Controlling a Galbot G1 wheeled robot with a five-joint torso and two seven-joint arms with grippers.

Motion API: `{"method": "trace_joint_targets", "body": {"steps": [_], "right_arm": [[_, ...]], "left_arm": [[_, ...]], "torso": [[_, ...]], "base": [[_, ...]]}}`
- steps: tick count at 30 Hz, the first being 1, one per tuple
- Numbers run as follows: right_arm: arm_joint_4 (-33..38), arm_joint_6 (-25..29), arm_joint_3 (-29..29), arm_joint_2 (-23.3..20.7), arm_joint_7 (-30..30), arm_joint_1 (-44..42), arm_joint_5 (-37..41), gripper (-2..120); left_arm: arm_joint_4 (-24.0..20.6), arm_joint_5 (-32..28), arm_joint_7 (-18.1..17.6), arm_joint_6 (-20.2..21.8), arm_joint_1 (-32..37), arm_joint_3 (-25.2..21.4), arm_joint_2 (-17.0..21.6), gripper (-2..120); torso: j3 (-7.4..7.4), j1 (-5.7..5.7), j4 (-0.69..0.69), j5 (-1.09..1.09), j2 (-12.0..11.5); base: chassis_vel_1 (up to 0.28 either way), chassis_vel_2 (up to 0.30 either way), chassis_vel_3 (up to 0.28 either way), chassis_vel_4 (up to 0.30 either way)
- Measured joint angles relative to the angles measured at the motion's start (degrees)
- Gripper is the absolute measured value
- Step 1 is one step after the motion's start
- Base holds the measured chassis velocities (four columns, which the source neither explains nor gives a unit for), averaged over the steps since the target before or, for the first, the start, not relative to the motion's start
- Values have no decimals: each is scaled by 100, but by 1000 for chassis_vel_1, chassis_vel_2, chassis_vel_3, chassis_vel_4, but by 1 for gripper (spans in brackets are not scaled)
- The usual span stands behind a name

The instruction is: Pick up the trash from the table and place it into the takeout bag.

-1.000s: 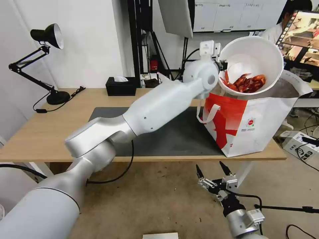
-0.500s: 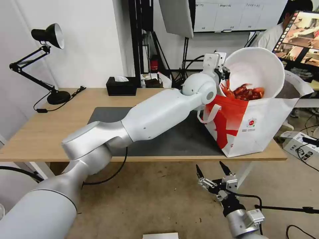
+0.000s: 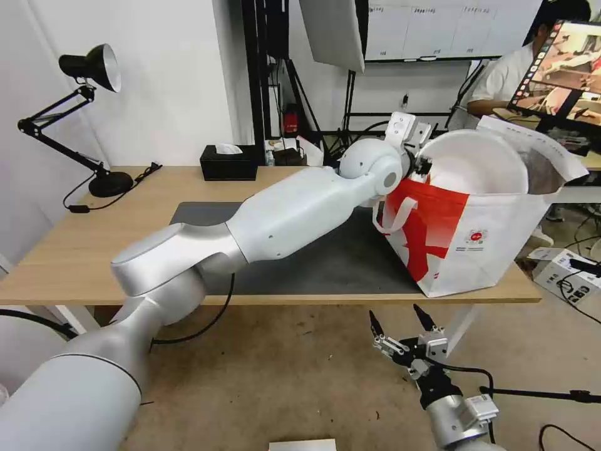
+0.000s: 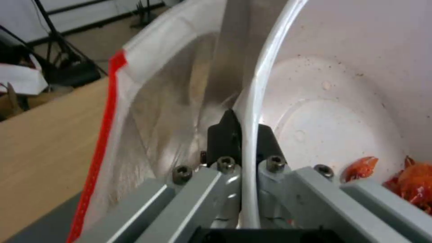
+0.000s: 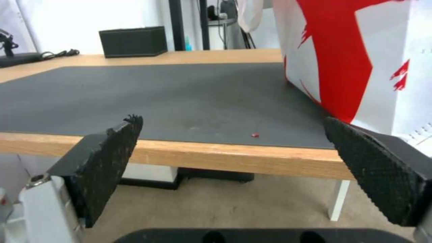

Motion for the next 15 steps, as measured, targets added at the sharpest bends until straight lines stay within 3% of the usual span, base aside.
{"method": "trace_joint_targets", "body": {"steps": [11,15], "right_arm": [[0,0,0,0,0,0,0,100],[0,0,0,0,0,0,0,100]], "left_arm": [[215,4,267,187,-9,-44,-71,0],[218,6,266,194,-19,-64,-113,14]], "torso": [[0,0,-1,0,0],[0,0,-1,0,0]], "base": [[0,0,0,0],[0,0,0,0]]}}
